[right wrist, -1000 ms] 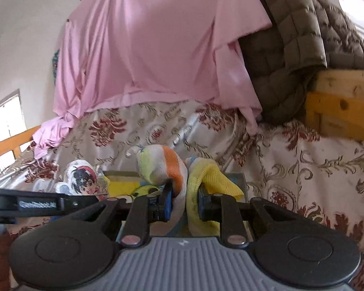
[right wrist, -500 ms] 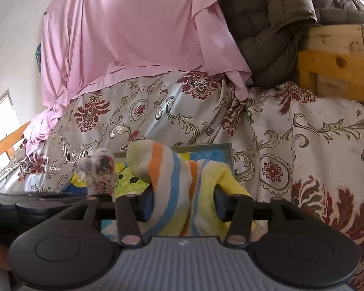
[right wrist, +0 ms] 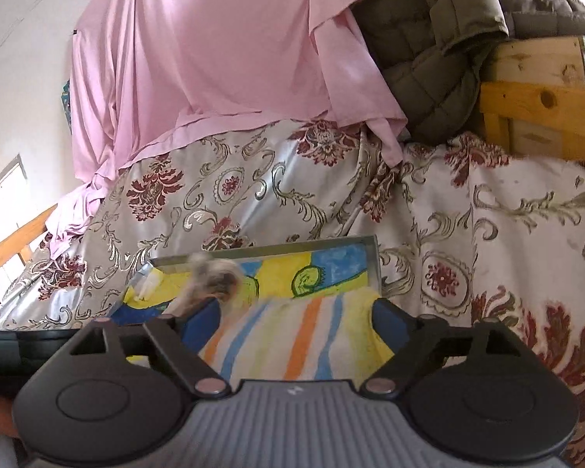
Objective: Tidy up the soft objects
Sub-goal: 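Open both grippers to drop the sock and towel onto the tray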
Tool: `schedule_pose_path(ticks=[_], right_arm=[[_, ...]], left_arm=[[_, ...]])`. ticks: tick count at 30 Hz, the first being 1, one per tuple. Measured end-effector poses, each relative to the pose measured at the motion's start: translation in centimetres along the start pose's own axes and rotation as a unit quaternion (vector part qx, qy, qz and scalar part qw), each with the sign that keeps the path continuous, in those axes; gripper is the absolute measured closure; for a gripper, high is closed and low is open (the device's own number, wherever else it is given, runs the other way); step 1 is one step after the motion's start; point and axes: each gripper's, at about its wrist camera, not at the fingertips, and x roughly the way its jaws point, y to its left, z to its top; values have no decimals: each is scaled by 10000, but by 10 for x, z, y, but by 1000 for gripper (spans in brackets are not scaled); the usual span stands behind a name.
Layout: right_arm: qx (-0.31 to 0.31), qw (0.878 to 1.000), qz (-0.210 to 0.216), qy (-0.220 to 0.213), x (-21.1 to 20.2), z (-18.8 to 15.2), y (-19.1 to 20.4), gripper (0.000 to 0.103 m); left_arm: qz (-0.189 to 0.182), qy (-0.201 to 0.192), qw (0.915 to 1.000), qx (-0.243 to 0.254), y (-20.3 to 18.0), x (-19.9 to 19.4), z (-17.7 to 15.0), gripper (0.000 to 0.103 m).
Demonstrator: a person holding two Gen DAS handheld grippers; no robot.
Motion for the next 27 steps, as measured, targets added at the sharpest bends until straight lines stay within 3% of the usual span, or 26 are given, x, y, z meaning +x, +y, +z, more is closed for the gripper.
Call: schedule_pose_path(ticks=[6,8,14,27], right_arm=[[-273,9991,-253,-179,-16,5,11,3],[-314,9989,-269,-234,-24,7,14,2],[-409,9981,-280,-374,-50,14,26,0],[-559,9964,-87,-632,-121,-1,58,0]], left_arm=[[35,-223,9995,-233,8,-19,0,48],[66,-349,9988,-335,10,-30,1,37],[66,-666,9966,-475,14,-66,4,22],[120,-981,9935,-560,28,-163,-26,5]])
